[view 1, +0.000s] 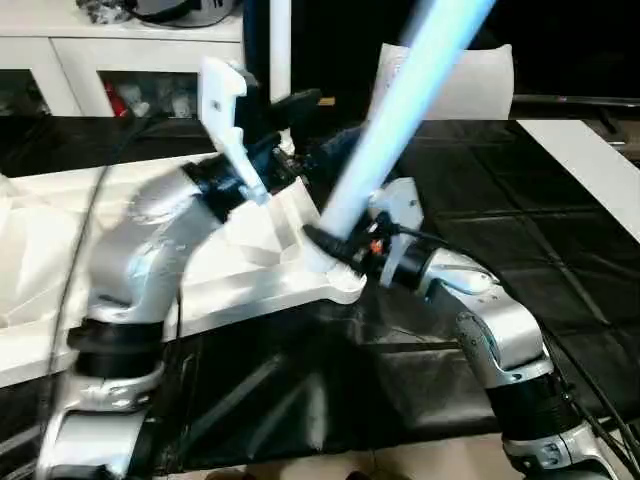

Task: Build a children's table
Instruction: Insert table leg to table base

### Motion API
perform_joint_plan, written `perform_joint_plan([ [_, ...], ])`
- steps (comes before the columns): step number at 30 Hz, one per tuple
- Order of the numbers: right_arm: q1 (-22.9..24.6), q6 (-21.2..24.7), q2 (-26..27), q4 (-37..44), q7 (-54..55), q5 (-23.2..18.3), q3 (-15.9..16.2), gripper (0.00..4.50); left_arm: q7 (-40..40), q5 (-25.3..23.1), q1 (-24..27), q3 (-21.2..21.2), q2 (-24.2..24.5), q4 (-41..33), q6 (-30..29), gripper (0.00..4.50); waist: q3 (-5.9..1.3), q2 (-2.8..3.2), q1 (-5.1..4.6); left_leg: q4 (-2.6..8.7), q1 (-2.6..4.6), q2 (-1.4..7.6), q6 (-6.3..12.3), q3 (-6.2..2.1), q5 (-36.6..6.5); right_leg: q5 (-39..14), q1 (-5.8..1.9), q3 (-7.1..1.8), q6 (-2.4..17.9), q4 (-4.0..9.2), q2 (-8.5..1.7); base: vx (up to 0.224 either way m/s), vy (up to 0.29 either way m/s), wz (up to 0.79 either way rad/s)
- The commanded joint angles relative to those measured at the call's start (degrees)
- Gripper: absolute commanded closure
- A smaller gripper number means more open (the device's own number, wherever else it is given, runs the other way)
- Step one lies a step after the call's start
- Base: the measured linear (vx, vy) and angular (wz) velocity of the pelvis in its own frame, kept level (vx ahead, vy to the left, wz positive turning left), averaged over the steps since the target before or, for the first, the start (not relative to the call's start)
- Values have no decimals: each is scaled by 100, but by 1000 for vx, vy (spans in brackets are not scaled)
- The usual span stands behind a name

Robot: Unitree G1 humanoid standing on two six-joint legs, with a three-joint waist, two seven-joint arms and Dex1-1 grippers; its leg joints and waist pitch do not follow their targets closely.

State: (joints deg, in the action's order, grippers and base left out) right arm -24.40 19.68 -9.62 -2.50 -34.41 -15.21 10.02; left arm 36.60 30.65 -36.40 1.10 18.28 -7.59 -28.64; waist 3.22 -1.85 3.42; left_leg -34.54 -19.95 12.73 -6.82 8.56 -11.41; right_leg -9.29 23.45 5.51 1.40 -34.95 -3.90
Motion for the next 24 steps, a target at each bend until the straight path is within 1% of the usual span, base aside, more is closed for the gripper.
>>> perform_joint_plan([
  [1, -5, 6, 9, -14, 146, 0, -174, 260, 141, -133, 41, 349, -8, -81, -20, 0, -368, 137, -27, 409, -8, -26, -105, 80, -1264, -1934, -350, -270, 603, 476, -279, 0, 0, 0],
  [2, 29, 35, 47, 45, 219, -24, -254, 260, -95, -325, 21, 234, -64, 108, 41, 0, -376, 156, -28, 407, -10, -24, -115, 72, -1230, -1987, -352, -268, 545, 480, -281, 0, 0, 0],
  [4, 42, 18, 60, 55, 240, -39, -281, 260, -175, -393, 18, 157, -95, 185, 63, 0, -381, 139, -37, 400, -26, -33, -102, 74, -1184, -1943, -359, -264, 527, 477, -273, 0, 0, 0],
  [5, 65, -89, 75, 19, 373, 9, -351, 260, -292, -489, 44, 63, -89, 299, 105, 0, -383, 149, -39, 401, -30, -35, -100, 69, -1137, -1902, -359, -266, 520, 476, -274, 0, 0, 0],
  [6, 106, -169, 70, -29, 558, 51, -462, 261, -441, -651, 127, -11, 11, 419, 178, 0, -386, 176, -40, 398, -30, -36, -111, 64, -1120, -1872, -357, -266, 521, 464, -276, 0, 0, 0],
  [7, 106, -169, 70, -29, 558, 51, -462, 261, -441, -651, 127, -11, 11, 419, 178, 0, -390, 156, -57, 398, -46, -41, -104, 64, -1082, -1808, -373, -266, 512, 460, -269, 0, 0, 0],
  [8, 106, -169, 70, -29, 558, 51, -462, 261, -441, -651, 127, -11, 11, 419, 178, 0, -390, 156, -57, 398, -46, -41, -104, 64, -1082, -1808, -373, -266, 512, 460, -269, 0, 0, 0],
  [9, 181, 47, 48, 6, 755, 32, -623, 261, -445, -866, 306, 39, 245, 515, 324, 0, -408, 157, -59, 392, -49, -34, -99, 61, -950, -1632, -382, -275, 561, 432, -272, 0, 0, 0],
  [10, 250, 236, 22, 43, 878, 22, -714, 261, -342, -953, 462, 70, 367, 574, 406, 0, -408, 169, -59, 401, -53, -26, -95, 50, -916, -1556, -384, -277, 586, 422, -274, 0, 0, 0],
  [11, 293, 353, 5, 63, 956, 19, -771, 261, -264, -997, 562, 90, 434, 609, 451, 0, -401, 139, -75, 402, -47, -30, -83, 62, -881, -1491, -381, -288, 610, 408, -262, 0, 0, 0],
  [12, 366, 474, -5, 63, 1040, 4, -842, 261, -164, -1095, 700, 195, 539, 665, 463, 0, -400, 112, -93, 402, -45, -32, -74, 71, -836, -1465, -376, -296, 619, 415, -252, 0, 0, 0],
  [13, 366, 474, -5, 63, 1040, 4, -842, 261, -164, -1095, 700, 195, 539, 665, 463, 0, -403, 135, -86, 404, -35, -29, -84, 70, -834, -1455, -374, -299, 629, 403, -256, 0, 0, 0],
  [14, 447, 592, -3, 33, 1149, 6, -916, 261, -34, -1198, 855, 334, 618, 723, 477, 0, -415, 154, -82, 398, -32, -26, -84, 75, -780, -1365, -373, -305, 671, 397, -264, 0, 0, 0],
  [15, 463, 623, -1, 22, 1179, 7, -932, 261, -5, -1221, 891, 370, 633, 736, 483, 0, -411, 152, -90, 399, -37, -26, -77, 79, -782, -1344, -365, -305, 695, 394, -259, 0, 0, 0],
  [16, 515, 767, 7, -40, 1323, 10, -999, 261, 109, -1302, 1037, 525, 676, 785, 536, 0, -398, 147, -76, 406, -29, -25, -70, 83, -824, -1429, -355, -305, 700, 409, -267, 0, 0, 0],
  [17, 526, 799, 11, -54, 1360, 9, -1016, 261, 135, -1323, 1071, 564, 687, 797, 553, 0, -389, 152, -74, 414, -32, -23, -70, 81, -861, -1501, -354, -306, 698, 417, -272, 0, 0, 0],
  [18, 546, 846, 33, -80, 1435, -22, -1071, 261, 197, -1395, 1148, 662, 715, 828, 613, 0, -385, 219, -64, 412, -10, -20, -98, 80, -972, -1615, -339, -307, 695, 426, -282, 0, 0, 0],
  [19, 580, 880, 55, -58, 1487, -88, -1148, 261, 361, -1433, 1317, 816, 774, 855, 673, 0, -377, 212, -78, 414, -19, -24, -95, 86, -1035, -1677, -337, -306, 673, 454, -277, 0, 0, 0],
  [20, 602, 878, 48, -36, 1480, -100, -1159, 261, 415, -1479, 1394, 893, 807, 883, 728, 0, -371, 183, -76, 420, -21, -32, -85, 82, -1120, -1860, -343, -303, 600, 467, -281, 0, 0, 0],
  [21, 621, 866, 34, -22, 1458, -101, -1154, 261, 448, -1526, 1445, 954, 834, 908, 782, 0, -372, 180, -74, 420, -19, -33, -73, 84, -1128, -1907, -338, -303, 570, 482, -279, 0, 0, 0],
  [22, 656, 848, 12, 27, 1418, -94, -1137, 261, 507, -1582, 1521, 1025, 857, 944, 853, 0, -372, 143, -80, 415, -28, -36, -56, 91, -1116, -1940, -340, -305, 541, 486, -275, 0, 0, 0],
  [23, 685, 865, 8, 71, 1405, -91, -1123, 261, 528, -1681, 1581, 1097, 885, 990, 948, 0, -372, 175, -68, 416, -29, -33, -47, 84, -1081, -1978, -337, -308, 520, 486, -283, 0, 0, 0],
  [24, 738, 694, 0, 107, 1408, 49, -1027, 261, 527, -1848, 1634, 1177, 898, 1140, 1032, 0, -366, 181, -78, 419, -29, -36, -41, 86, -1097, -2032, -327, -299, 485, 503, -268, 0, 0, 0],
])
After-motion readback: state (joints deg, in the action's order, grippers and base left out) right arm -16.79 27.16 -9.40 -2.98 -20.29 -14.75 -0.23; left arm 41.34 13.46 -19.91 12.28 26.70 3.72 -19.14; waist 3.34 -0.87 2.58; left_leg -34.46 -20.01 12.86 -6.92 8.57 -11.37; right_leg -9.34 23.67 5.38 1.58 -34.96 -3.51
